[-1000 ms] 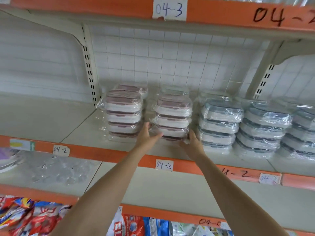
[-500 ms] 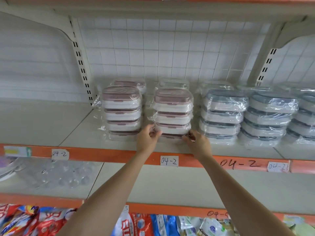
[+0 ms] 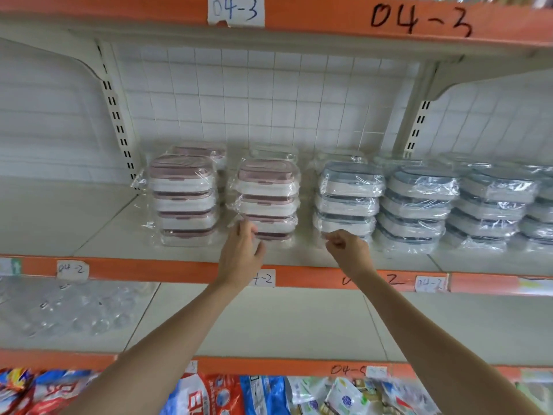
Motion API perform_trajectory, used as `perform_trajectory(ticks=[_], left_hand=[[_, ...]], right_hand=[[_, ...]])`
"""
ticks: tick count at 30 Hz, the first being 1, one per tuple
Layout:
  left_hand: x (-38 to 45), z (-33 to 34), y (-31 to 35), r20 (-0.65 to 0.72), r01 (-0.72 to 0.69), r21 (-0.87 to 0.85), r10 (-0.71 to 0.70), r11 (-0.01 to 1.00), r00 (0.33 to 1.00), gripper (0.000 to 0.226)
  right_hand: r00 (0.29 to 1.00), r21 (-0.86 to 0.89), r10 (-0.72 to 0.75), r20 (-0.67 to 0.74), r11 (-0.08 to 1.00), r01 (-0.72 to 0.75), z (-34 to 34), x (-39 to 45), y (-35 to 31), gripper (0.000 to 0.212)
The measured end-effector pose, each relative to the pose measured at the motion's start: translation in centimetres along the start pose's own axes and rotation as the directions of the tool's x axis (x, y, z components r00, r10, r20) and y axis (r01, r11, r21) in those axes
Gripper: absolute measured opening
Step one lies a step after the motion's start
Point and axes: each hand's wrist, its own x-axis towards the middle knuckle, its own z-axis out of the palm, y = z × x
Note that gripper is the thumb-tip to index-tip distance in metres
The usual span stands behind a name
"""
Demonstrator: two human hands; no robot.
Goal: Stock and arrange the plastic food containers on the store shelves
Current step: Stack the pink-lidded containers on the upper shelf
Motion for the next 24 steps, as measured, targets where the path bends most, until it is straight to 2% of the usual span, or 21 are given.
perform_trajectory(ticks=[3, 6, 8, 10, 12, 14, 16, 20, 24], left_hand=[[0.4, 3.0, 3.8, 0.068, -0.028, -0.124, 0.036, 0.992, 0.997, 0.015], [0.7, 6.6, 6.7, 0.124, 0.056, -0.181, -0.034, 0.982, 0.992, 0.022], [1.2, 8.6, 8.1, 0.204, 0.181, -0.186, -0.142, 0.966, 0.969, 0.04], [2.0, 10.0, 8.8, 0.29, 0.333, -0.162, -0.278, 0.929, 0.916, 0.065], [2.8, 10.9, 8.8, 0.353, 0.419, -0.159, -0.345, 0.894, 0.87, 0.081], [3.0, 11.6, 8.5, 0.392, 0.403, -0.192, -0.306, 0.895, 0.867, 0.078], [3.0, 11.8, 8.1, 0.383, 0.387, -0.193, -0.294, 0.902, 0.876, 0.069], [2.7, 11.6, 7.3, 0.317, 0.428, -0.162, -0.364, 0.889, 0.876, 0.058], [2.4, 11.8, 7.6, 0.197, 0.412, -0.138, -0.383, 0.901, 0.903, 0.04]], right_hand=[[0.993, 0.008, 0.045, -0.113, 0.999, -0.044, -3.0, 0.4, 2.1, 0.022], [0.98, -0.046, 0.08, -0.182, 0.995, -0.09, -5.1, 1.1, 4.6, 0.026], [0.988, -0.084, 0.095, -0.121, 0.991, -0.105, -5.8, 1.8, 5.7, 0.041], [0.994, -0.1, 0.109, -0.023, 0.989, -0.111, -5.9, 2.4, 6.3, 0.062], [0.993, -0.081, 0.109, 0.053, 0.991, -0.104, -5.6, 3.1, 6.6, 0.073], [0.992, -0.107, 0.092, 0.087, 0.991, -0.083, -5.1, 3.7, 7.0, 0.07], [0.995, -0.117, 0.084, 0.058, 0.99, -0.076, -4.8, 3.9, 7.5, 0.063], [0.999, -0.034, 0.042, -0.012, 0.998, -0.043, -4.7, 3.4, 8.4, 0.049], [0.998, 0.01, 0.007, -0.068, 1.0, -0.007, -4.5, 3.3, 8.7, 0.039]])
